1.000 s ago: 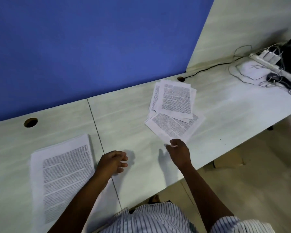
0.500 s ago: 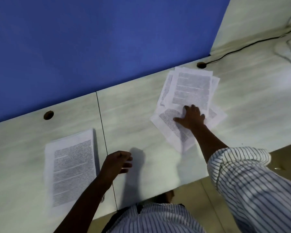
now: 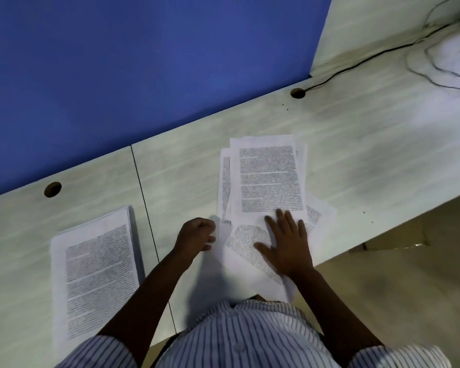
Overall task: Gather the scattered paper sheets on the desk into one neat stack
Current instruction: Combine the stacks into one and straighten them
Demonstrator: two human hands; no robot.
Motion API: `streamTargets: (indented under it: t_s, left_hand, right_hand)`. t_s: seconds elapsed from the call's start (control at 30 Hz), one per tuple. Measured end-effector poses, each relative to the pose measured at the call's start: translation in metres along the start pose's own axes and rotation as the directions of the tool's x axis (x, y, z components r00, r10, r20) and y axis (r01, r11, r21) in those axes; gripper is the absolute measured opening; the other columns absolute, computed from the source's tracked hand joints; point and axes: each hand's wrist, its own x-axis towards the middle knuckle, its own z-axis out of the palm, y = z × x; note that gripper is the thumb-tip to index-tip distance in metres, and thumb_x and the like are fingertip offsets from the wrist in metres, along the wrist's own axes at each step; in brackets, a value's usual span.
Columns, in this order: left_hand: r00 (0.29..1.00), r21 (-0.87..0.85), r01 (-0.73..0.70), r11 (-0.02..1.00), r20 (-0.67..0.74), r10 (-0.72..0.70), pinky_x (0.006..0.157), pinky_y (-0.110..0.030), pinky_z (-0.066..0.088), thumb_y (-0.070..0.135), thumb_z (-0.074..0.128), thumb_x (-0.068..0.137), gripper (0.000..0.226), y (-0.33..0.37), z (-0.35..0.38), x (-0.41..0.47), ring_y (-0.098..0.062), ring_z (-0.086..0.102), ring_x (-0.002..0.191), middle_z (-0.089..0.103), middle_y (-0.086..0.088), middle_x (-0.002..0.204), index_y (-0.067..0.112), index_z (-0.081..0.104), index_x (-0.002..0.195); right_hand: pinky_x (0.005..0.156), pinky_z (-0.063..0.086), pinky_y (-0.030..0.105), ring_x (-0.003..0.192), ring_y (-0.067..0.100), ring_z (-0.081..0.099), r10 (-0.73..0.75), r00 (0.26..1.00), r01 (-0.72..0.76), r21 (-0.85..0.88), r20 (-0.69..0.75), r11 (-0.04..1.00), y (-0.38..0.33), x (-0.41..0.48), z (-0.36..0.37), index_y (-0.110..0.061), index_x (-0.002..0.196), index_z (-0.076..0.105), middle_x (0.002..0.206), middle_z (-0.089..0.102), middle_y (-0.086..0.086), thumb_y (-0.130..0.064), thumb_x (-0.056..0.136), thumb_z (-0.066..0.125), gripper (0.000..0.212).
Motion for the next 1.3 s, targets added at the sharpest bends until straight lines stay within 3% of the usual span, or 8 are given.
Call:
streamTargets:
  t_s: [0.13, 0.27, 0.37, 0.5, 0.6, 0.77, 1.0, 1.3]
  left_hand:
    - [0.968, 0.496, -0.165, 0.853, -0.084, 0.236, 0.095, -0.038, 0.049, 0.031, 0.071, 0.085, 0.044, 0.013, 0.02, 0.027, -0.03, 0.061, 0.109, 0.062, -0.012, 0.119, 0.005, 0.06, 0.119]
    - [0.926, 0.681, -0.25, 0.688, -0.04, 0.377, 0.105, -0.047, 0.043, 0.05, 0.074, 0.081, 0.086, 0.041, 0.044, 0.053, -0.036, 0.043, 0.134, 0.042, -0.017, 0.145, 0.007, 0.036, 0.144]
    - [0.928, 0.798, -0.293, 0.527, 0.106, 0.356, 0.112, -0.054, 0.03, 0.063, 0.069, 0.078, 0.1, 0.049, 0.06, 0.069, -0.036, 0.024, 0.146, 0.022, -0.013, 0.16, 0.021, 0.019, 0.154]
    - [0.888, 0.89, -0.375, 0.26, 0.265, 0.375, 0.114, -0.06, 0.025, 0.065, 0.059, 0.086, 0.088, 0.036, 0.065, 0.073, -0.038, 0.01, 0.151, 0.01, -0.008, 0.166, 0.026, 0.02, 0.154]
    - [0.859, 0.88, -0.437, 0.185, 0.346, 0.378, 0.113, -0.059, 0.027, 0.064, 0.059, 0.086, 0.087, 0.03, 0.061, 0.077, -0.037, 0.011, 0.151, 0.012, -0.008, 0.166, 0.025, 0.022, 0.154]
    - [0.814, 0.851, -0.511, 0.117, 0.436, 0.385, 0.113, -0.056, 0.028, 0.063, 0.065, 0.083, 0.091, 0.025, 0.047, 0.083, -0.034, 0.013, 0.152, 0.013, -0.008, 0.166, 0.023, 0.024, 0.154]
    - [0.722, 0.781, -0.624, 0.034, 0.559, 0.407, 0.116, -0.045, 0.03, 0.062, 0.068, 0.081, 0.088, 0.012, 0.025, 0.084, -0.027, 0.02, 0.152, 0.02, -0.006, 0.165, 0.027, 0.032, 0.153]
    - [0.658, 0.698, -0.708, 0.109, 0.595, 0.462, 0.117, -0.047, 0.032, 0.06, 0.07, 0.071, 0.087, -0.018, 0.009, 0.054, -0.029, 0.029, 0.149, 0.031, -0.007, 0.161, 0.024, 0.047, 0.146]
  right_hand:
    - [0.112, 0.035, 0.056, 0.139, 0.033, 0.043, 0.086, 0.986, -0.051, 0.231, -0.141, 0.972, 0.008, -0.005, -0.009, -0.008, 0.136, 0.057, 0.148, 0.049, 0.017, -0.055, 0.084, 0.065, 0.07]
    - [0.093, 0.047, 0.039, 0.114, 0.035, 0.055, 0.448, 0.809, -0.293, 0.4, -0.381, 0.868, 0.008, -0.037, -0.032, -0.001, 0.119, 0.06, 0.12, 0.06, 0.019, -0.021, 0.084, 0.077, 0.043]
    - [0.085, 0.041, 0.028, 0.11, 0.032, 0.054, 0.794, 0.582, -0.554, 0.631, -0.174, 0.544, 0.009, -0.07, -0.026, 0.001, 0.124, 0.052, 0.119, 0.056, 0.019, -0.025, 0.083, 0.079, 0.056]
    - [0.073, 0.056, 0.039, 0.083, 0.024, 0.063, 0.822, 0.514, -0.595, 0.792, 0.245, 0.136, -0.002, -0.089, -0.01, -0.006, 0.117, 0.048, 0.089, 0.061, 0.006, -0.032, 0.083, 0.079, 0.054]
    - [0.062, 0.052, 0.031, 0.075, 0.021, 0.058, 0.837, 0.503, -0.561, 0.818, 0.216, 0.127, -0.005, -0.089, -0.007, -0.011, 0.097, 0.051, 0.079, 0.057, 0.002, -0.027, 0.082, 0.081, 0.037]
    - [0.058, 0.06, 0.05, 0.066, 0.027, 0.065, 0.838, 0.516, -0.505, 0.854, 0.18, 0.128, 0.004, -0.089, -0.017, -0.014, 0.079, 0.058, 0.074, 0.066, 0.009, -0.017, 0.086, 0.075, 0.019]
    - [0.06, 0.044, 0.024, 0.07, 0.015, 0.06, 0.782, 0.622, -0.54, 0.734, 0.019, 0.412, 0.011, -0.074, -0.038, -0.017, 0.08, 0.06, 0.079, 0.067, 0.0, -0.021, 0.089, 0.071, 0.015]
    - [0.071, 0.039, 0.025, 0.088, 0.026, 0.063, 0.668, 0.742, -0.552, 0.514, -0.057, 0.657, 0.04, -0.029, -0.074, -0.011, 0.097, 0.065, 0.093, 0.067, 0.006, -0.015, 0.09, 0.068, 0.008]
